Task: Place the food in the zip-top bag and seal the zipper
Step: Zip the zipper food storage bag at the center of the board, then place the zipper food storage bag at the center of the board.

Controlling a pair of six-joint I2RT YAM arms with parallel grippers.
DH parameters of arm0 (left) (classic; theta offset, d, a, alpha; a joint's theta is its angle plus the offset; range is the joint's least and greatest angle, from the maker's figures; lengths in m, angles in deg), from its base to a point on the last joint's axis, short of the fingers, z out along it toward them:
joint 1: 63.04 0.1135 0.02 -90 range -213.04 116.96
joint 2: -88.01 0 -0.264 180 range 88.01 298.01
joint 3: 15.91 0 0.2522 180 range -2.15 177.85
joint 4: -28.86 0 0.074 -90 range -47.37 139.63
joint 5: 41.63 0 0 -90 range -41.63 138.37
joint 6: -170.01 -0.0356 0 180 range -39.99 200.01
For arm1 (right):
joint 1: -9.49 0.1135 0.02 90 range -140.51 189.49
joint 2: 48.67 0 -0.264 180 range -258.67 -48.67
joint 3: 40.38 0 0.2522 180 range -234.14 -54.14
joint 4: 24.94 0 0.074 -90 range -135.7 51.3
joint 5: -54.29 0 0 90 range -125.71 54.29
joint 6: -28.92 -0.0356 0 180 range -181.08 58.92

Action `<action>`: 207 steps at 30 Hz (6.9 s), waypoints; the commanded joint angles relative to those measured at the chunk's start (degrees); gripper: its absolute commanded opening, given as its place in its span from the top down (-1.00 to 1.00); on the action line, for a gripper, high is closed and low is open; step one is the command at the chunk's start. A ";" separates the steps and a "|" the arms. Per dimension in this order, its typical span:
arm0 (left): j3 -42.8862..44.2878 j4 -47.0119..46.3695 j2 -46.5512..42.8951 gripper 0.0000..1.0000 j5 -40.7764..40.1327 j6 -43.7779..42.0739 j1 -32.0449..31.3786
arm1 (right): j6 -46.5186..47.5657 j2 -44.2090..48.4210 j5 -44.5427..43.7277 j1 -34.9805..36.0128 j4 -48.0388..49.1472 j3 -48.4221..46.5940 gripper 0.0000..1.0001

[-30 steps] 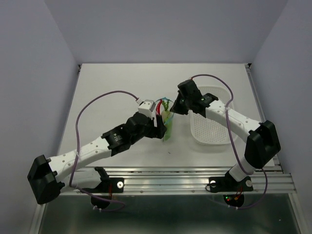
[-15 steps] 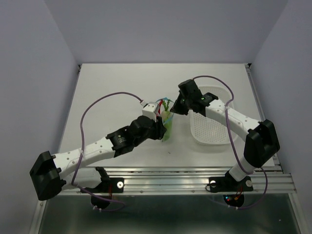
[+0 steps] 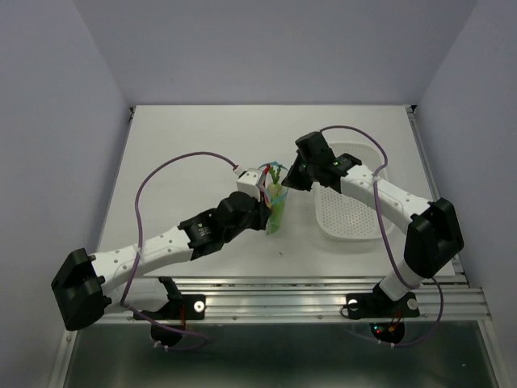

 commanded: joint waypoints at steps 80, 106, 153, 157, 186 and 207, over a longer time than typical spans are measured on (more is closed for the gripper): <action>-3.59 -7.85 -4.77 1.00 14.53 -26.36 5.16 | 132.61 -4.17 66.77 -1.82 -23.15 -13.17 -0.08; -3.41 -9.25 -3.36 1.00 15.67 -25.29 5.16 | 128.56 -7.15 65.54 -0.77 -24.37 -15.01 0.42; -4.20 8.67 -12.76 1.00 -4.10 -4.81 5.16 | 111.34 -12.61 20.46 -7.10 -16.21 -21.60 0.99; -4.20 9.82 -14.17 1.00 -5.86 -3.23 5.24 | 110.64 -12.43 18.35 -8.41 -14.89 -21.96 0.99; -3.68 12.98 -15.93 1.00 -8.76 -0.59 5.16 | 109.84 -13.40 0.26 -17.29 2.68 -17.48 0.99; 2.03 8.94 -10.66 1.00 -18.52 -5.95 5.42 | 102.83 -16.12 10.42 -10.79 13.84 -20.01 0.99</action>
